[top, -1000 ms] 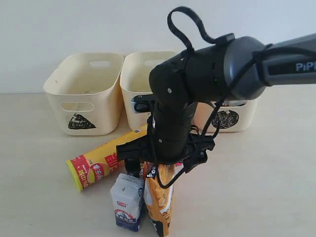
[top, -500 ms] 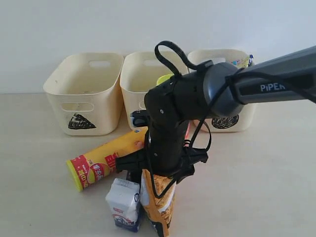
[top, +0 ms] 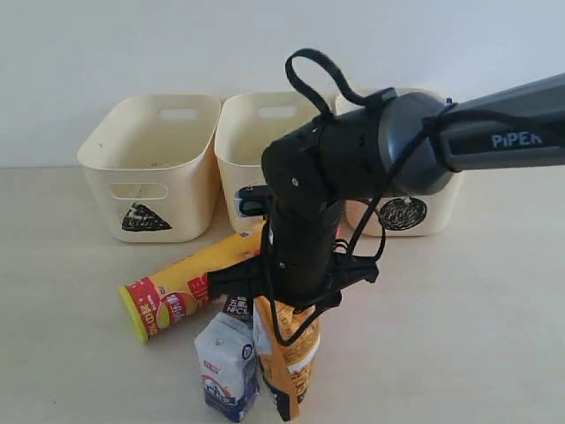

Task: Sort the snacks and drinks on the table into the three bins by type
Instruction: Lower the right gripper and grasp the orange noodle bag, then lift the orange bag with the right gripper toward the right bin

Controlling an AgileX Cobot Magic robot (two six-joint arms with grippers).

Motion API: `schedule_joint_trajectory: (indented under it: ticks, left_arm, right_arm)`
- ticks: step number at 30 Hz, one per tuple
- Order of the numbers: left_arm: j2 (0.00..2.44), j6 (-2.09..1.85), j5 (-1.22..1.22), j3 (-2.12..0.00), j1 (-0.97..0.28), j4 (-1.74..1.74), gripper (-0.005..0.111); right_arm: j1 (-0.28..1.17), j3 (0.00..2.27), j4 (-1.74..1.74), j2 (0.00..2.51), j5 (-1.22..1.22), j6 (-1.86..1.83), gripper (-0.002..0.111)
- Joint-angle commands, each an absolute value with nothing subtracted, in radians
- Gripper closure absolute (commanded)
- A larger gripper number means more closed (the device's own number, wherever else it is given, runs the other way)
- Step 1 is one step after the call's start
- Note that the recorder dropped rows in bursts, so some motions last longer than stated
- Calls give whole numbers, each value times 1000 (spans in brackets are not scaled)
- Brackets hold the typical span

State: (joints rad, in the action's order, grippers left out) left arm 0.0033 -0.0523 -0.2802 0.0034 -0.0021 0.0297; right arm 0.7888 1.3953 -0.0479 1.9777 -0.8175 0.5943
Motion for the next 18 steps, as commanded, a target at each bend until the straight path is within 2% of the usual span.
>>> schedule_joint_trajectory:
  ticks: [1, 8, 18]
  left_arm:
    - [0, -46, -270, 0, -10, 33, 103]
    - [0, -46, -270, 0, -10, 33, 103]
    - [0, -46, -270, 0, -10, 33, 103]
  right_arm:
    - [788, 1398, -49, 1904, -828, 593, 108]
    - [788, 1398, -19, 1809, -885, 577, 108]
    - [788, 1398, 241, 1596, -899, 304, 108]
